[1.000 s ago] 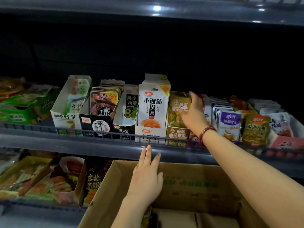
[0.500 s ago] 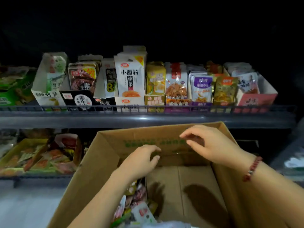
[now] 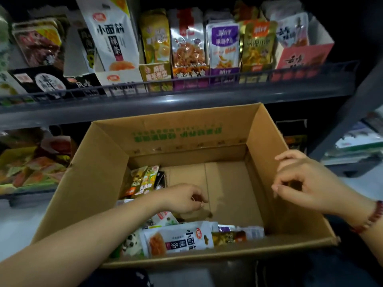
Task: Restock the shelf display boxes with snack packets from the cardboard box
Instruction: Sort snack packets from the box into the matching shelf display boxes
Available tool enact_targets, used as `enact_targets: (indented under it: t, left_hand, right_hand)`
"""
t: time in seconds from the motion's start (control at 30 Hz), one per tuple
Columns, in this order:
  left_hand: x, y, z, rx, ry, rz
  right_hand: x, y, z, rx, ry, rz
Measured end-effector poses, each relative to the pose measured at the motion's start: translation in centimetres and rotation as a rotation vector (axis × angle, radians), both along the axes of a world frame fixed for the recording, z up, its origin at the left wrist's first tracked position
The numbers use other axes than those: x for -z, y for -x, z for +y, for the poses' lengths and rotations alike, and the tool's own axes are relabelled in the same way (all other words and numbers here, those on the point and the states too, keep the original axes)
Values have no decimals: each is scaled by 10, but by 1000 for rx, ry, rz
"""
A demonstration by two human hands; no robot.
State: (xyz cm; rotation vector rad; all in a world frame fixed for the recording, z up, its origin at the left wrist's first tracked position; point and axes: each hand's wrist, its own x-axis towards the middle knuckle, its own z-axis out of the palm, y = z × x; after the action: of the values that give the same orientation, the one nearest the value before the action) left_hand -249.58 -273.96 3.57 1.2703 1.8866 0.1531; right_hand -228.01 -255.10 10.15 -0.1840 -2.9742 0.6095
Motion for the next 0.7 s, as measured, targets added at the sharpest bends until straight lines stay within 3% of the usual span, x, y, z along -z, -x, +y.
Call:
enact_targets:
  t: [0.4, 0.7]
  left_hand:
    - [58, -18, 20, -35, 287, -313]
    - [89, -48, 38, -74, 260, -353]
  right_hand:
    - [23, -26, 37, -50, -13, 197]
    - [32, -43, 53, -26, 10, 254]
